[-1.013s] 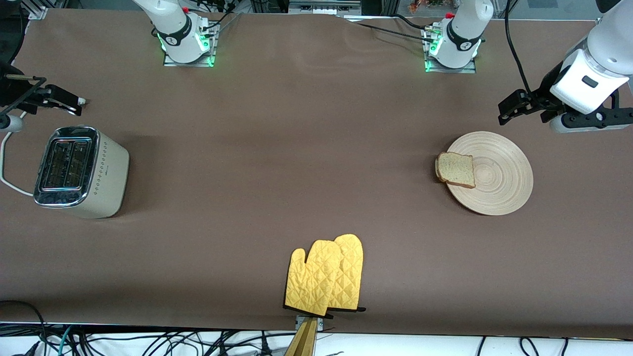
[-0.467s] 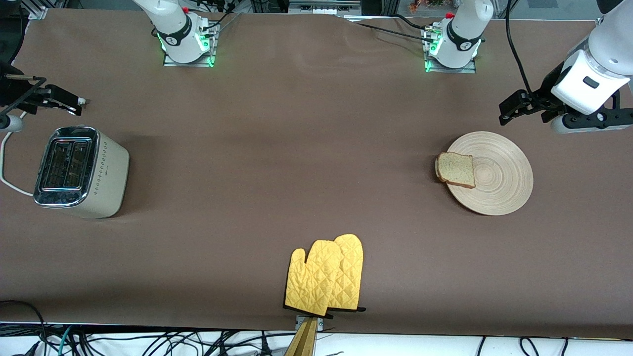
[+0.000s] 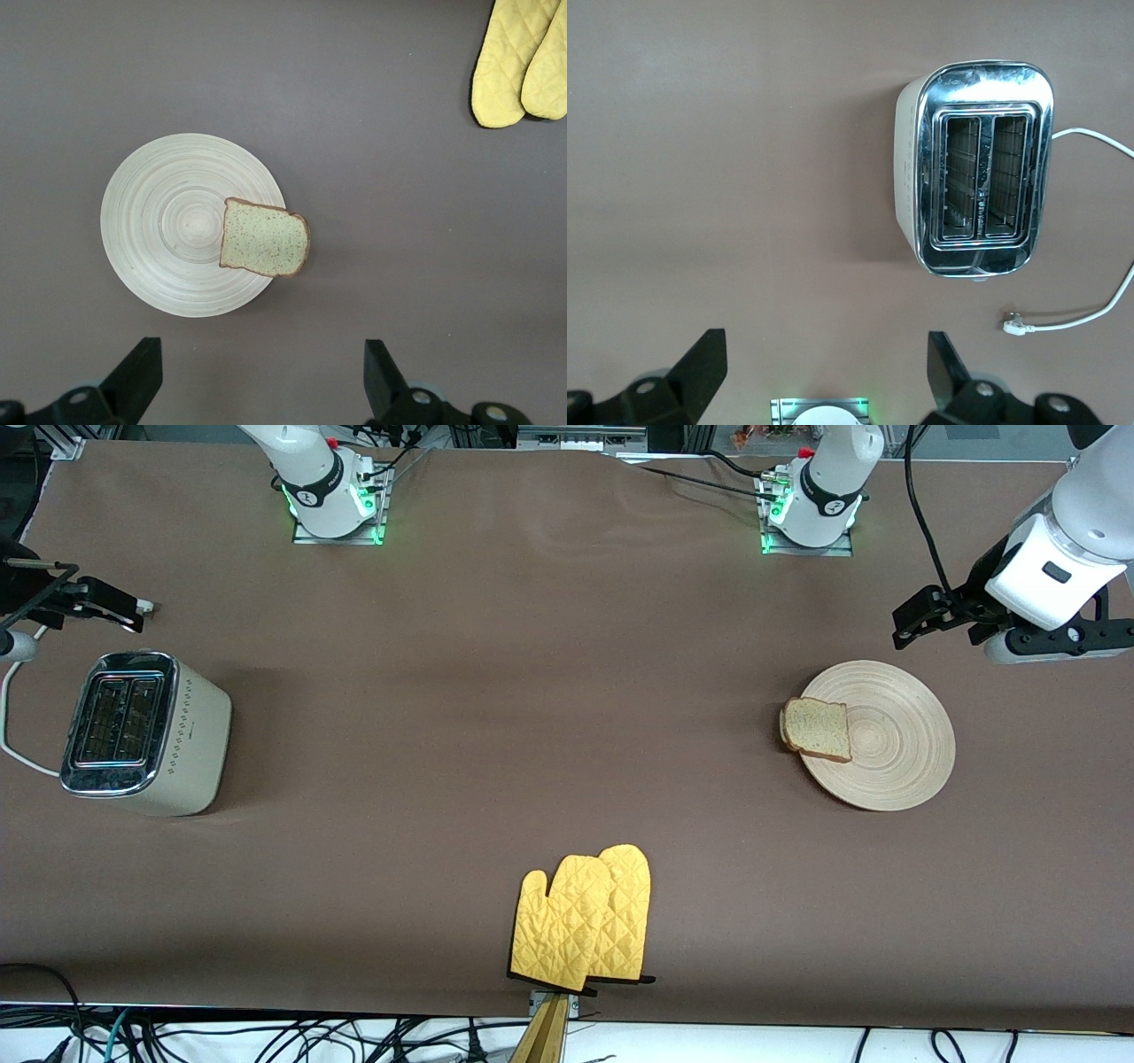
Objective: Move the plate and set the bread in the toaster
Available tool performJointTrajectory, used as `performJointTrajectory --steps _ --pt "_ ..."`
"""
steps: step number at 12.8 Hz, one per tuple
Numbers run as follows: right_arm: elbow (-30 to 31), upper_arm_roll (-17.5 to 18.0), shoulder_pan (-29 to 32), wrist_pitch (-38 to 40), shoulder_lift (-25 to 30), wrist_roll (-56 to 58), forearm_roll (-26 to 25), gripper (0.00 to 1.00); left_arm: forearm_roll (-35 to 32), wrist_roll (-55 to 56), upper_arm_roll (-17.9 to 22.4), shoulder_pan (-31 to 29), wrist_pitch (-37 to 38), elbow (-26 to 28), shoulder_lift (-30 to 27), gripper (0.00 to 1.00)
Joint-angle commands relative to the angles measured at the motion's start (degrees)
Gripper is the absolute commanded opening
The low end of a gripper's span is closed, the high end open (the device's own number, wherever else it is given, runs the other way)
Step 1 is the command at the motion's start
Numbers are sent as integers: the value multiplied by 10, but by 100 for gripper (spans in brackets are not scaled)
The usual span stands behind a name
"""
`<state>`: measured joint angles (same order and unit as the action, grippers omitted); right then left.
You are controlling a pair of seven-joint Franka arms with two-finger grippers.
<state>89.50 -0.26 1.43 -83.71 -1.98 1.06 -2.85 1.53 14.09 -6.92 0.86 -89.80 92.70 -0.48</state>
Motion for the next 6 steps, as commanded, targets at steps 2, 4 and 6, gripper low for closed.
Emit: performJointTrajectory --steps 2,4,6 --pt "-13 3 1 8 -3 9 7 100 3 -1 1 2 12 -16 5 100" --pt "-12 3 1 10 -3 10 8 100 4 -1 1 2 12 -16 5 100" --pt "-13 2 2 12 -2 10 7 100 4 -1 1 2 12 -16 5 100"
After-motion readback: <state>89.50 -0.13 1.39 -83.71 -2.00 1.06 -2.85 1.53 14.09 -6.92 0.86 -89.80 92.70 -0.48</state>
